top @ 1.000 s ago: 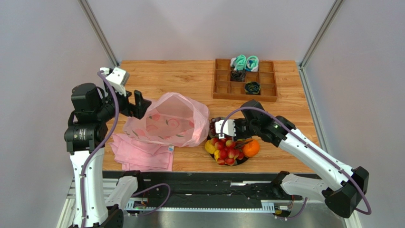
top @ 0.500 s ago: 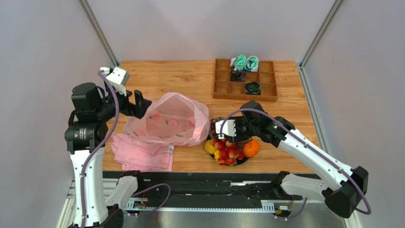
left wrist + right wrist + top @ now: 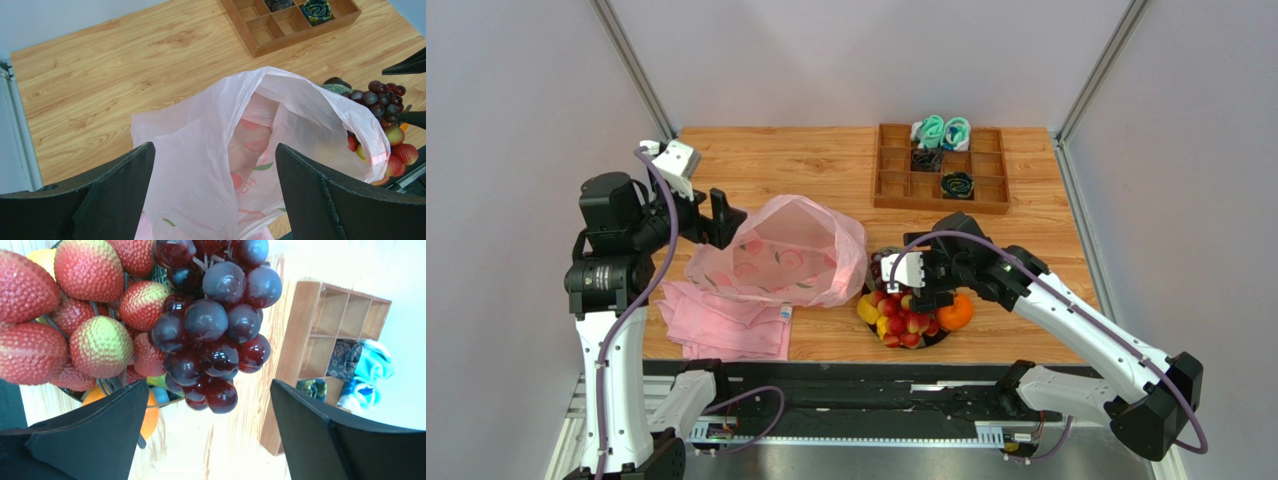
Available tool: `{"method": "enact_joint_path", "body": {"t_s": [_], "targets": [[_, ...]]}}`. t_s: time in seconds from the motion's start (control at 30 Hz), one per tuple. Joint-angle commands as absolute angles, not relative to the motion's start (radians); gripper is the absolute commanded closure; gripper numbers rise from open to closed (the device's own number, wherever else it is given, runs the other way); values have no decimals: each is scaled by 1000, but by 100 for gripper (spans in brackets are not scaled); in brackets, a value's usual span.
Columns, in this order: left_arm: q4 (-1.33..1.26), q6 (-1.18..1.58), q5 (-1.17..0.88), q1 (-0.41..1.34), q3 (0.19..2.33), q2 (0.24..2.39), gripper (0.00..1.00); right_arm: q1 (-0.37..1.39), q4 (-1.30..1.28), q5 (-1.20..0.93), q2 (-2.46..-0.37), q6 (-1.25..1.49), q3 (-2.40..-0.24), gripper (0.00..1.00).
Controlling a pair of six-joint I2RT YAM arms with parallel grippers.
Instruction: Take the fake fruits out of the plastic bag
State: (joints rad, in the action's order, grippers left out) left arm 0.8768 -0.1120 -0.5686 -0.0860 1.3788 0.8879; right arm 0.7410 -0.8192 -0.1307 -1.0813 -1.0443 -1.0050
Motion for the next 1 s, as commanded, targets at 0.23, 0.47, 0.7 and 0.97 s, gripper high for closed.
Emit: {"method": "enact_joint_path", "body": {"t_s": [0.23,0.47,0.7,0.97], "targets": [[818,-110,-598,-89,1371,903,1,739,-851,-132,-1020,-1060,-1089,0],[808,-110,-592,-89,1385,913,1,559,-796,-127,-1057,-857,-1261,0],[788,-103,-519,-89,1388,922,1,285,-793,111,-1359,-347,-1515,0],[787,-140,-492,-89,1436,977,1,284,-772,242,-1390,-241,-1464,0]]}}
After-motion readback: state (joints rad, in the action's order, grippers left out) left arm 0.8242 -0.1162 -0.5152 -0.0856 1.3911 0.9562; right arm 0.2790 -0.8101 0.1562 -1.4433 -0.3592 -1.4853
